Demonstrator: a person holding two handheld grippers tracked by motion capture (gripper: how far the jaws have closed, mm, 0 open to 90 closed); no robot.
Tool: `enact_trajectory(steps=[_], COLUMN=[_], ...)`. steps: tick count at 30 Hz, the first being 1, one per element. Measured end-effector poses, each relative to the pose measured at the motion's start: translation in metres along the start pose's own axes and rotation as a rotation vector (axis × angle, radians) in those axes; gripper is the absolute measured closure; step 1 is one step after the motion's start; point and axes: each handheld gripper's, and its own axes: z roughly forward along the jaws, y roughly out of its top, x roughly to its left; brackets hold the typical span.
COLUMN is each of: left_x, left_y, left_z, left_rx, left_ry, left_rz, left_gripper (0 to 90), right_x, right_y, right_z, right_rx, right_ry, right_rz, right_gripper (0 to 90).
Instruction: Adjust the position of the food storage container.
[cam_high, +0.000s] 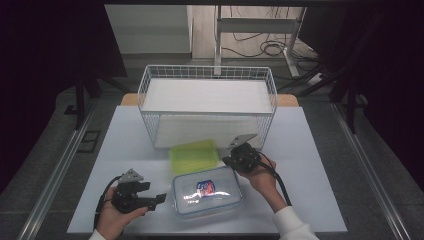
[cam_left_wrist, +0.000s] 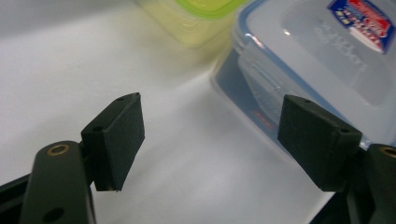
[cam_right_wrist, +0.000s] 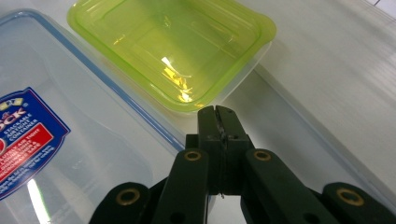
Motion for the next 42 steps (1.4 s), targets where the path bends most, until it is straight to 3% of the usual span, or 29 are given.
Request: enact_trajectory(steps=[9, 12, 18, 27, 42], left_x=[0.002, 0.002, 0.002, 0.002, 0.000], left_y=[-0.001, -0.001, -0.001, -0.002, 0.001], left_z=[0.000, 0.001, 0.002, -0.002, 0.002], left_rx=[-0.007, -0.002, -0.003, -0.011, -0.007], left_ry=[0.007, 0.007, -0.003, -0.004, -0.012], left_rz=[0.011, 0.010, 0.023, 0.021, 0.022], left_gripper=[22.6, 22.7, 22.2, 22.4, 22.4], right_x=[0.005, 0.007, 0.004, 0.006, 0.007], right_y=[0.000, 0.003, 0.004, -0.001, -0.012], right_z=[-0.007, -0.002, 0.006, -0.002, -0.011], right_rx=[0.005, 0.021, 0.039, 0.074, 0.073], right_ry=[-0.007, -0.038, -0.030, -0.026, -0.013], right_rz=[-0.049, -0.091, -0.120, -0.116, -0.080], right_gripper=[89.2, 89.1, 89.2, 89.3, 89.2])
